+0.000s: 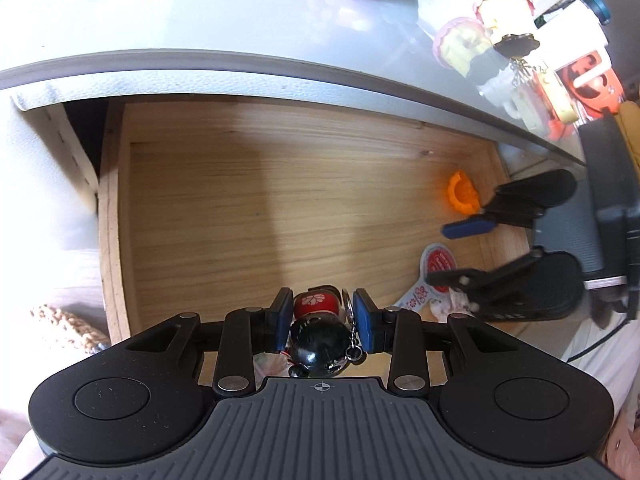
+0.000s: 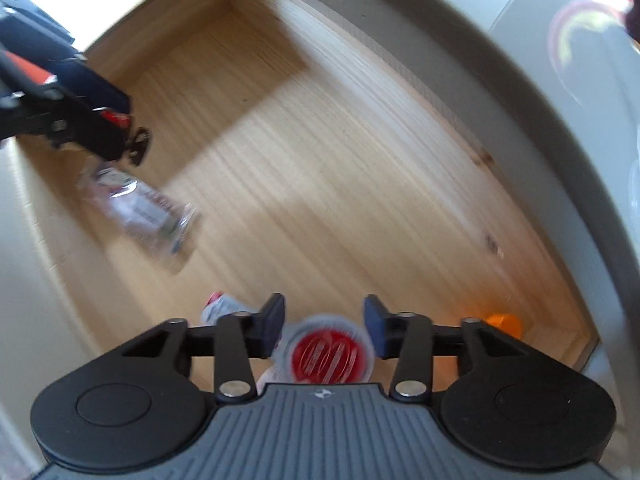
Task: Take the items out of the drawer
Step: 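Grasp the red-white lollipop card with the right tool while the left holds the keychain, then lift the keychain and lollipop card onto the countertop with both tools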
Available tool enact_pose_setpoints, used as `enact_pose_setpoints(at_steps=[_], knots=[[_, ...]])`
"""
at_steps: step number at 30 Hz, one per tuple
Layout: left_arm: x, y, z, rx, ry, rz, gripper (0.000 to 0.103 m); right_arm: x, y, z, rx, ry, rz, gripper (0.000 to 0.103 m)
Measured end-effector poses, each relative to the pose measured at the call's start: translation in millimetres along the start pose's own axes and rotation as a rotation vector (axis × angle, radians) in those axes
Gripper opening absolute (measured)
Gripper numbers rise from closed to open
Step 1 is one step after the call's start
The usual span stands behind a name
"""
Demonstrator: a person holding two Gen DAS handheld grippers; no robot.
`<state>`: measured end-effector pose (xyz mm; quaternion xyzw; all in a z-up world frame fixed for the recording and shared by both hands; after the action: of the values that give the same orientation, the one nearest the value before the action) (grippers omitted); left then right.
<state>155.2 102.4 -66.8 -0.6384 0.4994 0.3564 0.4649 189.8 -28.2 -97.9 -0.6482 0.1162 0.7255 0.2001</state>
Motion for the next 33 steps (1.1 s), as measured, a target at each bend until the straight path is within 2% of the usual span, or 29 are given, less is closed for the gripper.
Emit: enact_pose_setpoints(at_steps=[2,5,7,12,15,21,25,27,33], knots=[[0.3,-0.4,-1.9,0.005,0.0,0.003,0.037,-4.7,8.6,-4.2,0.025,-0.025,0.018,0.057],[0.9,-0.6,-3.2,0.007,-0.002,0.007,0.037,-1.3,15.6,-2.8,0.084,-0.007,0.061,0.061],[0.2,-0.6,-3.7,0.005,-0.004,0.009,0.037,5.6,20.4,-6.0,0.119,-0.004,0.099,0.061],[2.8,-1.1,-1.6,-0.007,-0.012,0.016,0.037,32.0,22.9,-7.6,0.255,-0.12,0.15,0.062],[2.6,-1.7,-0.6,-0.014,-0.014,0.015,0.037,38.4,17.0,-0.4,0.218,-0.073,0.158,0.059],[-0.1,-2.6,4.0,-0.028,-0.022,0.007,0.037,34.2,-4.6,16.5,0.103,0.02,0.078,0.055],[-1.3,-2.7,12.7,-0.068,-0.032,0.012,0.037,28.7,-27.1,25.7,0.008,0.103,-0.041,0.055],[-1.5,-3.1,16.4,-0.088,-0.028,0.017,0.037,27.8,-33.6,27.3,-0.008,0.096,-0.075,0.055],[-1.6,-5.1,17.1,-0.079,-0.038,0.02,0.037,32.6,-30.0,18.5,0.073,0.035,-0.108,0.055]])
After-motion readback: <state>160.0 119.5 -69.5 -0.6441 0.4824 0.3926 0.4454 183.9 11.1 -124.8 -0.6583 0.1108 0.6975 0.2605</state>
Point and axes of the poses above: each gripper's, at about its wrist camera, not at the fingertips, and x roughly the way its jaws point, z to its left, y to its underside, the point moved 5 cm from there along x, roughly the way its jaws point, and after that the axes turned 8 degrees about -y, right-handed, at the moved point
